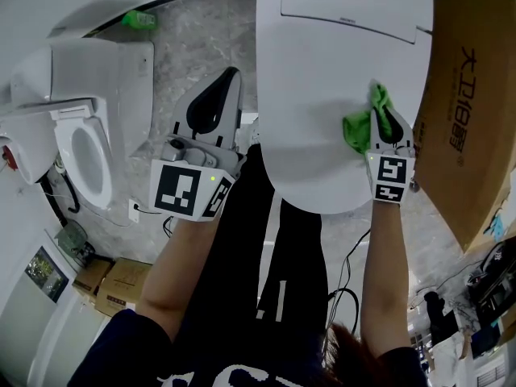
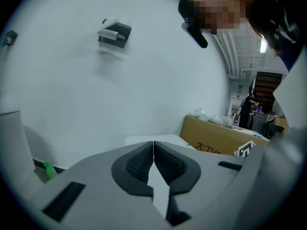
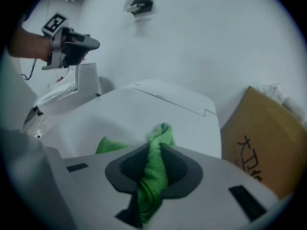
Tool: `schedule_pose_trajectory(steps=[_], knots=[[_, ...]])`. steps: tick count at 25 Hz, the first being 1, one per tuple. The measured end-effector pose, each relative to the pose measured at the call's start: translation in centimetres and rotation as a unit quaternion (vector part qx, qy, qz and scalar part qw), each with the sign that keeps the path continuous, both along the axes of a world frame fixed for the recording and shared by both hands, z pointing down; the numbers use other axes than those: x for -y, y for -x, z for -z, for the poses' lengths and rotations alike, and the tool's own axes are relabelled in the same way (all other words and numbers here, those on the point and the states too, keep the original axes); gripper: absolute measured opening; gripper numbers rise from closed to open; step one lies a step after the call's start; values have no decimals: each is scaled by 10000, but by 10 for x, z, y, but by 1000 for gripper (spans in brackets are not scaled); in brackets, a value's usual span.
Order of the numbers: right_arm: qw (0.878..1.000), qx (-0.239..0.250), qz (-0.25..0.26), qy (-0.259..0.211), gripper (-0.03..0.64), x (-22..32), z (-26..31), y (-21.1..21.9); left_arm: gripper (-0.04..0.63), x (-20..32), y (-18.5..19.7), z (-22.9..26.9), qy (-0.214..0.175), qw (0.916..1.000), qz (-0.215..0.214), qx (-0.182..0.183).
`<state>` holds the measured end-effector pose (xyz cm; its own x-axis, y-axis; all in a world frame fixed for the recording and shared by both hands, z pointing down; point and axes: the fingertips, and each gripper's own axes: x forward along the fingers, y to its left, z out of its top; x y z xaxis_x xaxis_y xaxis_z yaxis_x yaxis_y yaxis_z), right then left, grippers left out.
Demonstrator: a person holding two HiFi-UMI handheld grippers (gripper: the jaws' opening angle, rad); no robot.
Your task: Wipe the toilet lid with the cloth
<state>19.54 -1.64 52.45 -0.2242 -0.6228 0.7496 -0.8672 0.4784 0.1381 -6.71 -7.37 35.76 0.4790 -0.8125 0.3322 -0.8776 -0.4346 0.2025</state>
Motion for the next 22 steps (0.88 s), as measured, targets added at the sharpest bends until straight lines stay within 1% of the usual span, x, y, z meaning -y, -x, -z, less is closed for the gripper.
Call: schedule_pose_trajectory(steps=[6, 11, 17, 22], knots=[[9986, 290, 445, -69, 80, 0, 2, 68, 21, -4, 7, 0, 0, 10000, 53, 1], [9938, 430, 1020, -76, 81, 1, 4, 123, 21, -7, 15, -1, 18, 9999, 115, 20], [9828, 615, 1741, -19, 81, -10, 2, 190, 21, -7, 22, -4, 28, 9998, 177, 30], [9688, 662, 2389, 49, 80, -29, 2, 236, 21, -9, 23, -5, 35, 9998, 202, 34]])
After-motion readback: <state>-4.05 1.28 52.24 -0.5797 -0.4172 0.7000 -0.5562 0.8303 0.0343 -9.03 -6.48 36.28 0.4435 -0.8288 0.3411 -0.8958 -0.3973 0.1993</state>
